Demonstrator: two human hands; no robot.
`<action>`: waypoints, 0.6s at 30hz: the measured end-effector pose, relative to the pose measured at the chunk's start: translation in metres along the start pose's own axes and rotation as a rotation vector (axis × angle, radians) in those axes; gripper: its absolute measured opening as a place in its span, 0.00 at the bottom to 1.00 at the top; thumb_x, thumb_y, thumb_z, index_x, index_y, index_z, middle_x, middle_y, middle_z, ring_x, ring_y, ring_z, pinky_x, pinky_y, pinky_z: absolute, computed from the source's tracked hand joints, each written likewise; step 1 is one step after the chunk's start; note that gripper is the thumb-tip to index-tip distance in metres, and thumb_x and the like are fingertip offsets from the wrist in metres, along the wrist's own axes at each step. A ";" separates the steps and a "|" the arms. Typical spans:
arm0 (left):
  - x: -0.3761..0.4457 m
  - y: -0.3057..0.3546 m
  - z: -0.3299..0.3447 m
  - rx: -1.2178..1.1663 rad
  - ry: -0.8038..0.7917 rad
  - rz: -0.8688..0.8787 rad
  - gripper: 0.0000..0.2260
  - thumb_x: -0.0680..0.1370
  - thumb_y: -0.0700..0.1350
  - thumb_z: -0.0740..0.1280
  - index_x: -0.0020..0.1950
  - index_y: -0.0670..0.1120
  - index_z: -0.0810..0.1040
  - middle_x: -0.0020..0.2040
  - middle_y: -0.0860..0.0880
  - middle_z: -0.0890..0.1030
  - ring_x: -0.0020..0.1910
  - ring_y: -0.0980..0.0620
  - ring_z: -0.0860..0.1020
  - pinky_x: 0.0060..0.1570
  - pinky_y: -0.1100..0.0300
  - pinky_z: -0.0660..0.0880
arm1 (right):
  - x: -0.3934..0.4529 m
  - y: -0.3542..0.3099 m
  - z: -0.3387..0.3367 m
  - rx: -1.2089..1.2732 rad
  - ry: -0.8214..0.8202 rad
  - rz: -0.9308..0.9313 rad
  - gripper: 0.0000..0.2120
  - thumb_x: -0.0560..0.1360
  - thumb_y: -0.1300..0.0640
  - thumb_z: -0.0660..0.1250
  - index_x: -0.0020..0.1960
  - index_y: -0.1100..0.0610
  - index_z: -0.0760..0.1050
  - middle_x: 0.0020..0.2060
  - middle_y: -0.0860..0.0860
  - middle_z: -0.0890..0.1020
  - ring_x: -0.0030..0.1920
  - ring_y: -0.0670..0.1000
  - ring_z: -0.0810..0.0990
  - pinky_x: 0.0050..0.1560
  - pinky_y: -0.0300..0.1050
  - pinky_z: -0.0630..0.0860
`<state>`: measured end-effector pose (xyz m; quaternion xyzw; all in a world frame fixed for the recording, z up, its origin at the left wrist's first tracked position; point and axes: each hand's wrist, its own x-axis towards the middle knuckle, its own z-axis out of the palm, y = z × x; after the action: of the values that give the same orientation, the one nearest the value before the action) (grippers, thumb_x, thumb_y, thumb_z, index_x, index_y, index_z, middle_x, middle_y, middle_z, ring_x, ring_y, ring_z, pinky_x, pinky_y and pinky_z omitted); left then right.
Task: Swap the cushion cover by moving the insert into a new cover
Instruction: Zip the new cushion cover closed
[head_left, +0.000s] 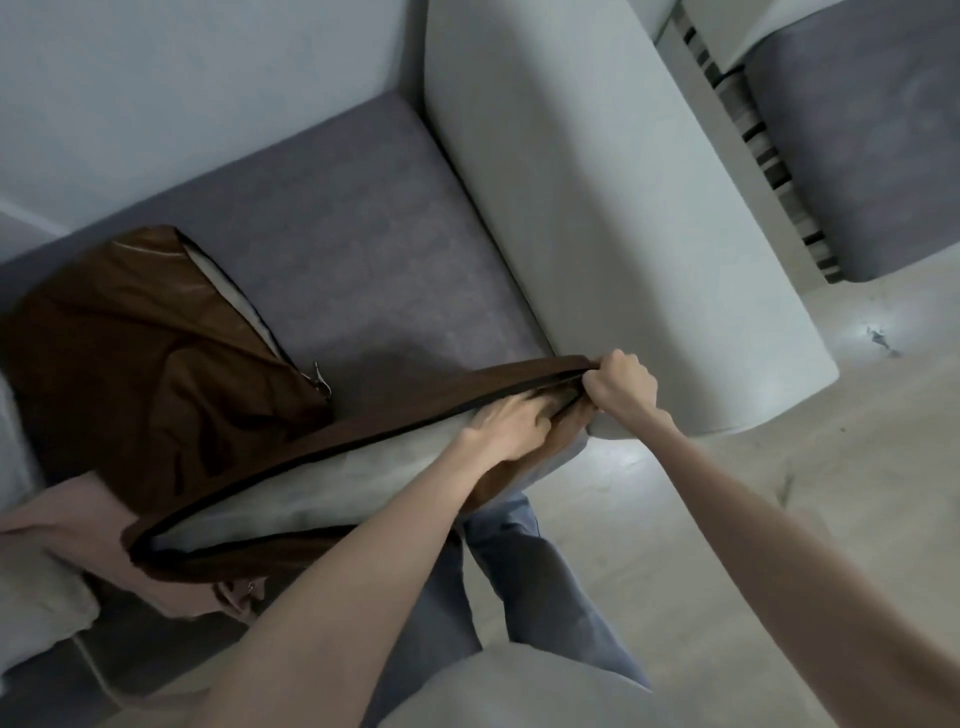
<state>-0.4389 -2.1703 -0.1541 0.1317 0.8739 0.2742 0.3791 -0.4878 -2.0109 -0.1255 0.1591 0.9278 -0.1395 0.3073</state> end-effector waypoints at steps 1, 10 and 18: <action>0.004 -0.007 0.000 -0.016 -0.026 -0.060 0.19 0.81 0.49 0.54 0.73 0.53 0.67 0.71 0.45 0.71 0.67 0.40 0.72 0.65 0.47 0.70 | 0.002 0.004 0.000 -0.009 0.012 -0.011 0.12 0.66 0.61 0.58 0.44 0.63 0.76 0.44 0.61 0.79 0.41 0.62 0.74 0.44 0.47 0.71; 0.040 0.001 0.003 0.142 0.054 -0.050 0.21 0.82 0.49 0.53 0.77 0.52 0.59 0.75 0.45 0.64 0.74 0.42 0.61 0.73 0.44 0.54 | 0.010 0.003 -0.002 0.150 -0.092 -0.164 0.14 0.70 0.63 0.61 0.51 0.60 0.82 0.37 0.59 0.79 0.41 0.61 0.77 0.40 0.44 0.73; 0.014 -0.018 -0.005 -0.022 0.307 0.104 0.20 0.79 0.44 0.57 0.72 0.49 0.68 0.68 0.43 0.75 0.66 0.40 0.71 0.66 0.44 0.67 | 0.003 -0.006 -0.005 0.237 -0.080 -0.200 0.15 0.72 0.56 0.67 0.57 0.57 0.76 0.46 0.57 0.84 0.51 0.60 0.79 0.52 0.48 0.75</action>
<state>-0.4519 -2.1808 -0.1701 0.1292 0.9105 0.3201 0.2278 -0.4951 -2.0140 -0.1223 0.0955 0.9030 -0.2842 0.3078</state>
